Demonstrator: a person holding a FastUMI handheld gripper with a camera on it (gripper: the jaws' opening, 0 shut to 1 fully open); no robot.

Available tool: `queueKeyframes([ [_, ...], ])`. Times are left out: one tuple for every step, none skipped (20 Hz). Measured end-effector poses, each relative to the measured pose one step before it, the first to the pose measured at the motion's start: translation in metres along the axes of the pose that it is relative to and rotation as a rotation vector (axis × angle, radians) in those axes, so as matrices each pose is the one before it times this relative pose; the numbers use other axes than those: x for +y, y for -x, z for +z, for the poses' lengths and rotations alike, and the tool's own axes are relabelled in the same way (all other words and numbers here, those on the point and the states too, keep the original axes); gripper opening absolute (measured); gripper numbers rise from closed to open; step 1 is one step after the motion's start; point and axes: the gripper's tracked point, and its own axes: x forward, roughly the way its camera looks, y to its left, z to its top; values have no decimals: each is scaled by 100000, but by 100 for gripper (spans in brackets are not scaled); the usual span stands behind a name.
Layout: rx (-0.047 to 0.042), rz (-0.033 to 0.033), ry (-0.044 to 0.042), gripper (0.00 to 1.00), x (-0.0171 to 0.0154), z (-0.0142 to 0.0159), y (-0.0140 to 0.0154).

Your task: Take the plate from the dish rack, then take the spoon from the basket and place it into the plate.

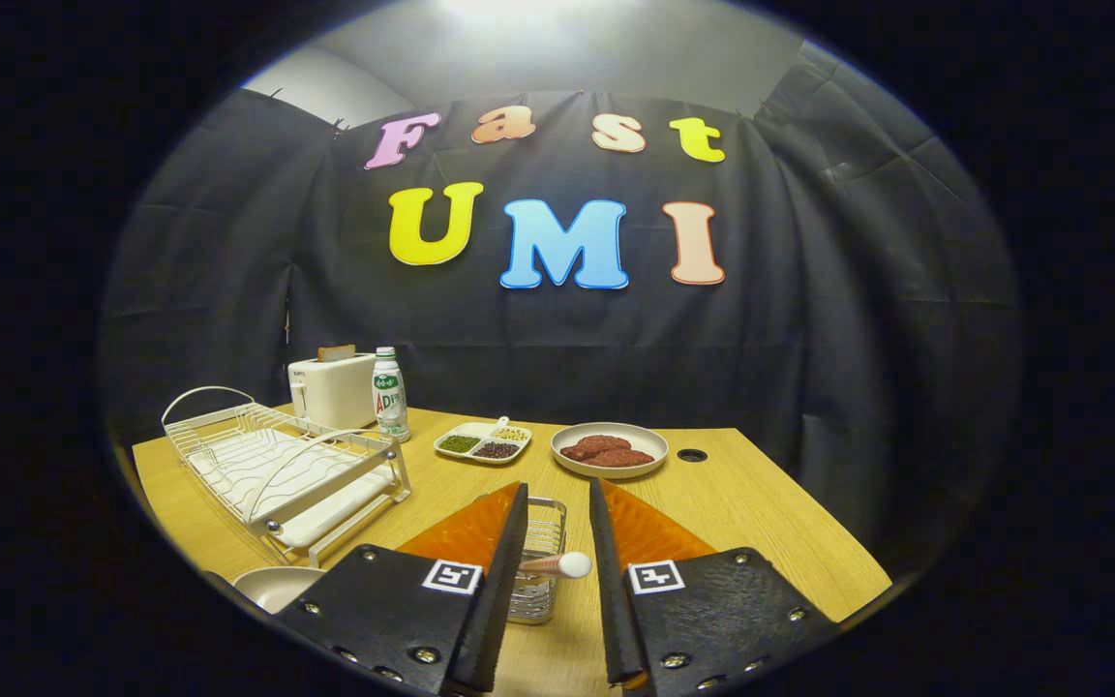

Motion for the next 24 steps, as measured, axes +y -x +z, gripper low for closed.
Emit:
queueKeyframes([
  [213,-109,-748,41,37,-207,-308],
  [137,-504,-493,41,-103,-143,-219],
  [398,284,-316,41,16,-149,-52],
  [446,542,-110,41,104,-278,-335],
  [543,-1775,1000,41,-537,-349,-326],
  [823,1528,-132,28,419,109,-35],
  [571,1294,-554,29,166,-18,332],
  [969,1023,-337,21,340,35,109],
  [1502,70,435,21,-49,-78,97],
  [246,-39,-1402,20,212,164,336],
  [1217,1329,5,12,445,-164,-278],
  [1116,356,-98,11,-34,-7,106],
  [-583,-379,382,12,17,375,49],
  [609,189,356,11,27,50,123],
  [882,170,-251,12,239,-90,49],
  [645,-93,-700,11,110,170,22],
  [1173,-2080,-410,11,-228,158,473],
  [1438,211,-965,5,-27,191,-129],
  [18,-77,-1304,5,266,245,255],
  [-594,-537,514,5,-127,519,69],
  [-36,-117,892,5,-2,313,72],
  [414,-51,483,5,79,355,232],
  [-13,-123,768,5,109,412,316],
  [-385,-285,1074,5,-107,555,302],
])
